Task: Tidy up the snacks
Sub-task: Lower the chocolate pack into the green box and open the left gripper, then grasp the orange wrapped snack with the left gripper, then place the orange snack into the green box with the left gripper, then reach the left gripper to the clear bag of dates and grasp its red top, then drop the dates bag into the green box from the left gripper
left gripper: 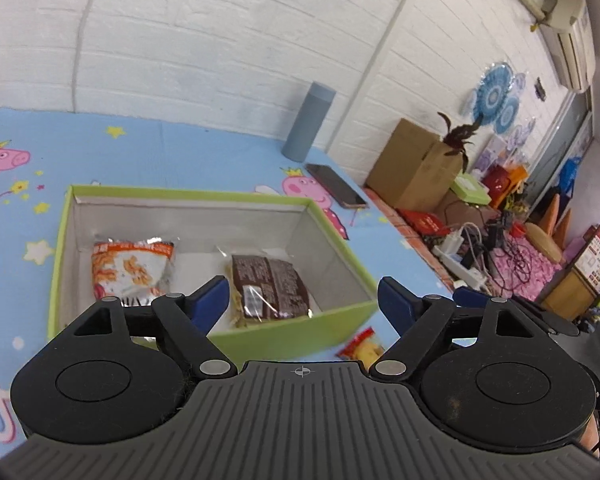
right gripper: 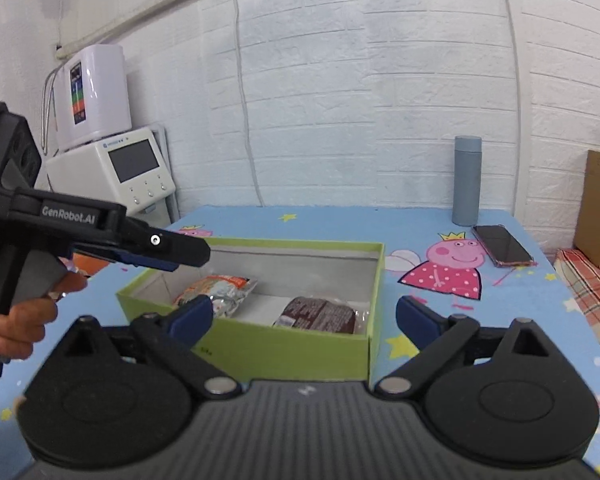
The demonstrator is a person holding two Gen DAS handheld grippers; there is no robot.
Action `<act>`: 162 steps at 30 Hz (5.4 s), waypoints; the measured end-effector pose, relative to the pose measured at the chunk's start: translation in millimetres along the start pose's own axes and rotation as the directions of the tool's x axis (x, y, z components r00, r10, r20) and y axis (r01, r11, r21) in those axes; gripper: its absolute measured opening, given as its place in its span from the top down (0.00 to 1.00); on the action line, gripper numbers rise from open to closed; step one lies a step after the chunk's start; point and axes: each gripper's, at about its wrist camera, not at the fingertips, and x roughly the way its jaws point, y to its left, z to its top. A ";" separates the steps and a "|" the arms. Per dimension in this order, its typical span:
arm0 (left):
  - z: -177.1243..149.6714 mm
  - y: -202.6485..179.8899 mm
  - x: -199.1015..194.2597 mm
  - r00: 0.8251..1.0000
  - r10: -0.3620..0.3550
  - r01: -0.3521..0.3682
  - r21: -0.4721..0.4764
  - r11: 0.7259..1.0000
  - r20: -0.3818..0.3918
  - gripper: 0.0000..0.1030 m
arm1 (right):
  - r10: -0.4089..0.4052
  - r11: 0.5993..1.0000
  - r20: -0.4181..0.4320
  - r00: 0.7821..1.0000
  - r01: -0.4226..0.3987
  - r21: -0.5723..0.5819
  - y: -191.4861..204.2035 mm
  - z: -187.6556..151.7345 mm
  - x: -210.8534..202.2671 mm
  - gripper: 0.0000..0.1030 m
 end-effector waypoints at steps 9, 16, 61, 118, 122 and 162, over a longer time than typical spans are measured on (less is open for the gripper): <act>-77.7 -21.1 -27.5 0.997 0.027 -0.027 -0.002 1.000 -0.068 0.27 | 0.075 0.993 -0.010 0.997 -0.074 0.087 42.9 -74.1 -72.1 0.03; -73.7 -4.7 -19.4 0.987 0.064 -0.068 -0.026 0.997 -0.144 0.27 | 0.172 0.985 -0.052 0.984 -0.172 -0.006 106.6 -82.5 -42.4 0.11; 64.6 60.6 44.2 0.997 0.063 -0.066 -0.066 0.996 -0.037 0.33 | 0.088 0.986 -0.083 0.993 -0.099 -0.131 56.3 29.3 92.8 0.20; -168.5 -41.4 -72.0 0.995 0.039 -0.056 -0.198 0.979 -0.090 0.29 | 0.239 0.970 -0.324 0.915 -0.240 0.037 -15.5 -114.3 -28.3 0.09; -170.7 -52.0 -56.5 0.992 0.001 -0.023 -0.179 0.984 -0.123 0.29 | 0.189 0.982 -0.294 0.937 -0.176 0.071 6.8 -132.7 -61.9 0.08; -9.2 -89.1 20.2 0.979 -0.178 0.172 -0.063 0.983 -0.103 0.81 | -0.135 0.983 -0.004 0.991 0.134 -0.124 32.1 -22.9 -61.1 0.38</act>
